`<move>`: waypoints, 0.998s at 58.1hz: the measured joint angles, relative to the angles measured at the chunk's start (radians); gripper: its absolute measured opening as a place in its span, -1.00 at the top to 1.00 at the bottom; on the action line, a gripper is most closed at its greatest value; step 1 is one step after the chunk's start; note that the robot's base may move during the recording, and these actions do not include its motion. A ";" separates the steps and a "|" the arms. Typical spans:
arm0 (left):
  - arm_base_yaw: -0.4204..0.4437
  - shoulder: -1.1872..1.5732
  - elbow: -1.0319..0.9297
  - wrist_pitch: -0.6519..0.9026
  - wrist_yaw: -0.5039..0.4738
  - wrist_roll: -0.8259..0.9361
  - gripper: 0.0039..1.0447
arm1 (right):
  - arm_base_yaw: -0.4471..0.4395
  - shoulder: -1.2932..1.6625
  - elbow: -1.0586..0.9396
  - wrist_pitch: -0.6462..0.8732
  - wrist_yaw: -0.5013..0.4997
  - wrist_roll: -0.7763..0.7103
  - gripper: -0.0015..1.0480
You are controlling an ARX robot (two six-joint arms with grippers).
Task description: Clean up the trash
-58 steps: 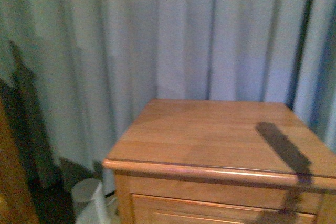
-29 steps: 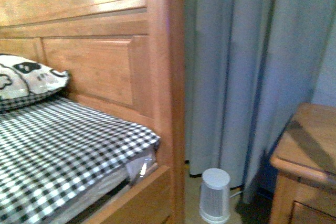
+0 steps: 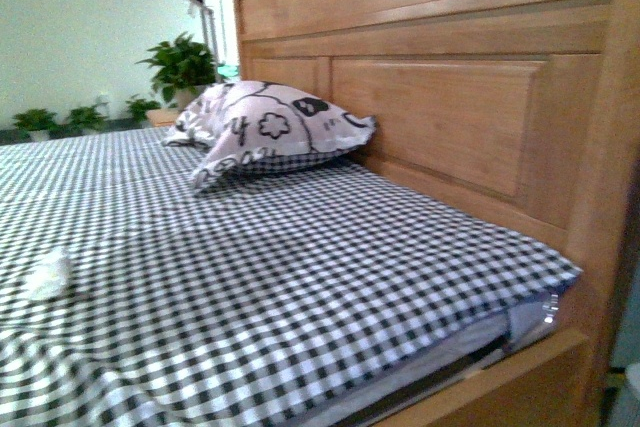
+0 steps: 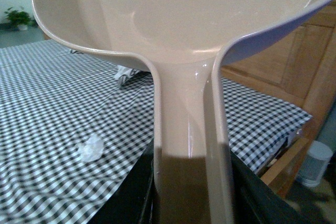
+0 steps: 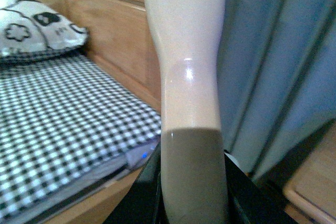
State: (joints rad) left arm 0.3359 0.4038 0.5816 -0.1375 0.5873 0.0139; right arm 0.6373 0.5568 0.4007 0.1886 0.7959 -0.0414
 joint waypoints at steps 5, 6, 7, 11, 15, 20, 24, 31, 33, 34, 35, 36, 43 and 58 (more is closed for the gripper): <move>0.000 0.000 0.000 0.000 -0.003 0.000 0.49 | 0.000 0.000 0.000 0.000 0.001 0.000 0.63; 0.000 0.000 0.000 0.000 -0.003 0.000 0.49 | 0.000 0.000 0.000 0.000 0.001 0.000 0.63; 0.000 0.000 0.000 0.000 -0.003 0.000 0.49 | 0.000 0.000 0.000 0.000 0.000 0.000 0.63; 0.000 0.000 0.000 0.000 -0.004 0.000 0.49 | 0.000 0.000 0.001 0.000 -0.001 0.000 0.63; 0.000 0.000 0.000 0.000 -0.003 0.000 0.49 | 0.000 0.000 0.001 0.000 0.001 0.000 0.63; 0.000 0.000 0.000 0.000 -0.003 0.000 0.49 | 0.001 0.002 0.001 0.000 -0.005 0.000 0.63; 0.003 -0.003 0.000 0.000 -0.017 -0.003 0.49 | 0.003 0.006 0.001 0.000 -0.014 -0.001 0.63; 0.003 -0.003 0.000 0.000 -0.005 -0.003 0.49 | 0.003 0.005 0.001 0.000 -0.004 0.000 0.63; 0.003 -0.003 0.000 0.000 0.002 -0.003 0.49 | 0.003 0.004 0.001 0.000 -0.003 0.000 0.63; 0.002 -0.003 0.000 0.000 0.005 -0.003 0.49 | 0.002 0.004 0.001 0.000 -0.002 0.000 0.63; 0.002 -0.003 0.000 0.000 0.005 -0.003 0.49 | 0.002 0.004 0.001 0.000 -0.002 0.000 0.63; 0.002 -0.003 0.000 0.000 0.006 -0.003 0.49 | 0.001 0.003 0.001 0.000 -0.001 0.000 0.63; 0.002 -0.003 0.000 0.000 0.004 -0.003 0.49 | 0.000 0.003 0.001 0.000 0.001 0.000 0.63; 0.035 0.280 0.130 -0.118 -0.158 0.204 0.49 | 0.000 0.002 0.001 0.000 0.001 0.000 0.63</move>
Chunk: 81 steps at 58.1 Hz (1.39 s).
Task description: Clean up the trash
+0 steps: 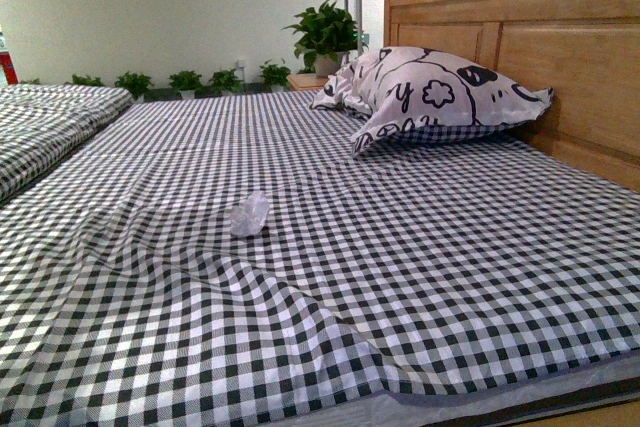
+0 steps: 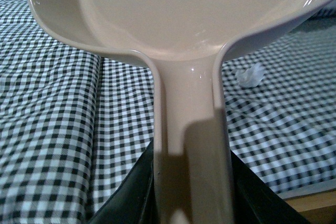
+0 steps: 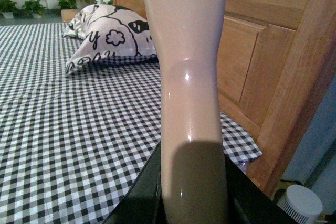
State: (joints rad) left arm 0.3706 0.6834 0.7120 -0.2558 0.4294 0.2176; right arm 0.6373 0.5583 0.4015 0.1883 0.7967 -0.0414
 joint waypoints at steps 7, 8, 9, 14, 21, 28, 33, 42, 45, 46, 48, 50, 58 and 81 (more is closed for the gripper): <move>0.017 0.227 0.044 0.092 0.018 0.195 0.49 | 0.000 0.000 0.000 0.000 -0.002 0.000 0.63; 0.018 0.248 0.050 0.101 0.018 0.212 0.49 | 0.000 0.000 0.000 0.000 -0.001 0.000 0.63; 0.020 0.288 0.064 0.114 0.015 0.251 0.49 | 0.000 0.000 0.000 0.000 -0.001 0.000 0.63; 0.019 0.422 0.128 0.143 0.016 0.335 0.49 | 0.000 0.000 0.000 0.000 0.000 0.000 0.63; 0.002 0.550 0.201 0.151 0.026 0.425 0.49 | 0.000 0.000 0.000 0.000 -0.001 0.000 0.63; -0.040 0.634 0.227 0.143 0.046 0.524 0.49 | 0.000 0.000 0.000 0.000 0.000 0.000 0.63; -0.074 0.694 0.235 0.143 0.081 0.556 0.49 | 0.000 0.000 0.000 0.000 0.000 0.000 0.63; -0.116 0.776 0.272 0.106 0.110 0.576 0.49 | 0.000 0.000 0.000 0.000 0.000 0.000 0.63; -0.124 0.797 0.287 0.092 0.119 0.587 0.49 | 0.000 0.000 0.000 0.000 0.000 0.000 0.63; -0.128 0.808 0.294 0.084 0.122 0.594 0.49 | 0.000 0.000 0.000 0.000 0.000 0.000 0.63; -0.133 0.827 0.309 0.069 0.123 0.607 0.49 | 0.000 0.000 0.000 0.000 0.000 0.000 0.63; -0.136 0.841 0.317 0.065 0.122 0.625 0.49 | 0.000 0.000 0.000 0.000 0.000 0.000 0.63; -0.138 0.895 0.357 0.029 0.117 0.682 0.49 | 0.000 0.000 0.000 0.000 0.000 0.000 0.63; -0.100 1.009 0.406 -0.074 0.097 0.795 0.49 | 0.000 0.000 0.000 0.000 0.000 0.000 0.63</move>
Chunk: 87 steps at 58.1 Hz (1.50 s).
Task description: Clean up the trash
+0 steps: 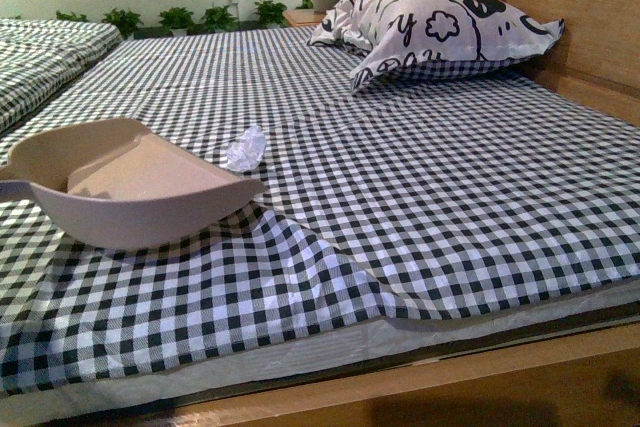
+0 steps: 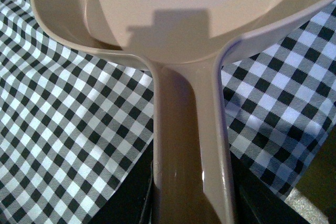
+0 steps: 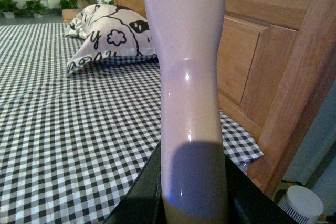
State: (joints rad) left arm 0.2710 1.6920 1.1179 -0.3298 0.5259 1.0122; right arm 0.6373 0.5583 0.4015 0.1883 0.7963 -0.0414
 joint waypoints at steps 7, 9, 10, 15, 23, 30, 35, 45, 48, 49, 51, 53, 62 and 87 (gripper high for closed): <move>0.004 0.020 0.001 0.001 -0.002 0.009 0.49 | 0.000 0.000 0.000 0.000 0.000 0.000 0.63; 0.004 0.026 0.002 0.010 -0.002 0.008 0.49 | 0.000 0.000 0.000 0.000 0.000 0.000 0.63; 0.004 0.027 0.002 0.014 -0.002 0.008 0.49 | 0.000 0.000 0.000 0.000 0.000 0.000 0.63; 0.003 0.034 0.010 0.025 -0.001 0.007 0.49 | 0.000 0.000 0.000 0.000 0.000 0.000 0.63; -0.002 0.044 0.026 0.025 0.001 0.008 0.49 | 0.000 0.000 0.000 0.000 0.000 0.000 0.63; -0.004 0.056 0.031 0.013 -0.005 0.011 0.49 | 0.000 0.000 0.000 0.000 0.000 0.000 0.63; -0.005 0.064 0.031 0.013 -0.010 0.015 0.49 | 0.000 0.000 0.000 0.000 0.000 0.000 0.63; -0.005 0.078 0.031 0.011 -0.013 0.018 0.49 | 0.000 0.000 0.000 0.000 0.000 0.000 0.63; -0.005 0.079 0.032 0.000 -0.014 0.020 0.49 | 0.000 0.000 0.000 0.000 0.000 0.000 0.63; -0.005 0.079 0.032 -0.003 -0.013 0.021 0.49 | 0.000 0.000 0.000 0.000 0.000 0.000 0.63; -0.005 0.079 0.032 -0.013 -0.013 0.026 0.49 | 0.000 0.000 0.000 0.000 0.000 0.000 0.63; -0.005 0.079 0.032 -0.022 -0.014 0.029 0.49 | 0.000 0.000 0.000 0.000 0.000 0.000 0.63; -0.005 0.079 0.034 -0.034 -0.014 0.038 0.49 | 0.000 0.000 0.000 0.000 0.000 0.000 0.63; -0.006 0.079 0.035 -0.035 -0.014 0.039 0.49 | -0.156 0.146 0.142 -0.283 -0.389 0.095 0.63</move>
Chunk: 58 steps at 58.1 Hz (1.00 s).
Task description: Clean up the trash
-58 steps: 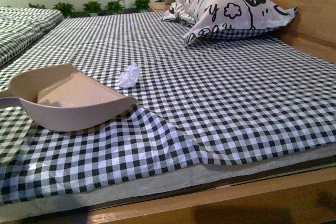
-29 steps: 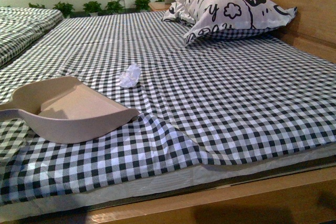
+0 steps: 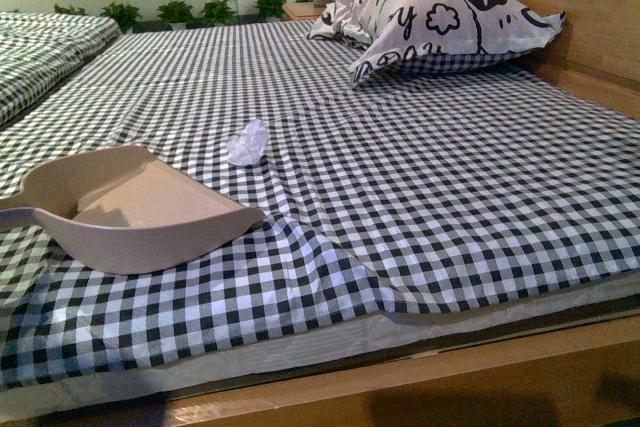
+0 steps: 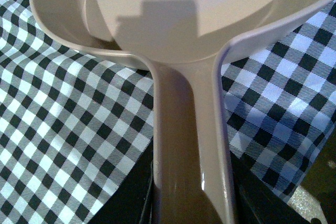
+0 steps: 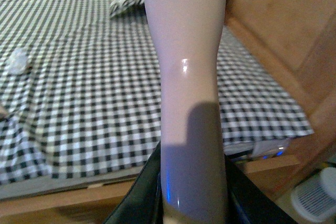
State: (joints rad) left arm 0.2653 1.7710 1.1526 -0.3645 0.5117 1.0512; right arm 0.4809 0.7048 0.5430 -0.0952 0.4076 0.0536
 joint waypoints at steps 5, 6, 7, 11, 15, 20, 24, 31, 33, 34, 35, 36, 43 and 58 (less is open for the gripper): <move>-0.001 0.000 0.000 -0.001 0.000 0.000 0.49 | -0.090 0.217 0.063 0.122 -0.237 0.033 0.63; -0.001 0.000 0.000 -0.001 0.000 0.000 0.49 | -0.095 0.264 0.077 0.156 -0.269 0.037 0.63; -0.001 0.000 0.000 -0.001 0.000 0.000 0.49 | -0.098 0.286 0.085 0.171 -0.283 0.040 0.63; -0.001 0.000 0.000 -0.001 0.000 0.001 0.49 | -0.108 0.468 0.163 0.256 -0.362 0.055 0.63; -0.002 0.000 0.002 -0.001 0.000 0.001 0.49 | -0.105 0.622 0.230 0.303 -0.379 0.053 0.63; -0.002 0.001 0.002 -0.001 0.000 0.001 0.49 | -0.091 0.800 0.336 0.353 -0.365 0.025 0.63; -0.002 0.001 0.002 -0.001 0.000 0.002 0.49 | -0.080 0.922 0.426 0.377 -0.332 -0.010 0.63; -0.002 0.001 0.002 -0.001 0.000 0.003 0.49 | -0.066 1.106 0.585 0.381 -0.275 -0.041 0.63; -0.002 0.001 0.002 -0.001 0.000 0.003 0.49 | -0.063 1.139 0.616 0.378 -0.263 -0.050 0.63; -0.002 0.001 0.002 -0.001 0.000 0.003 0.49 | -0.059 1.172 0.647 0.373 -0.252 -0.058 0.63; -0.002 0.001 0.002 -0.001 0.000 0.003 0.49 | -0.057 1.187 0.663 0.369 -0.246 -0.064 0.63; -0.002 0.001 0.002 -0.001 0.000 0.003 0.49 | -0.052 1.216 0.694 0.361 -0.236 -0.076 0.63; -0.002 0.001 0.002 -0.001 0.000 0.003 0.49 | -0.028 1.336 0.832 0.318 -0.188 -0.143 0.63; -0.002 0.001 0.002 -0.001 0.000 0.003 0.49 | 0.027 1.542 1.112 0.275 -0.089 -0.337 0.63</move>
State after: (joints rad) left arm 0.2634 1.7718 1.1542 -0.3656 0.5121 1.0546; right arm 0.5079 2.2463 1.6550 0.1795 0.3187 -0.2836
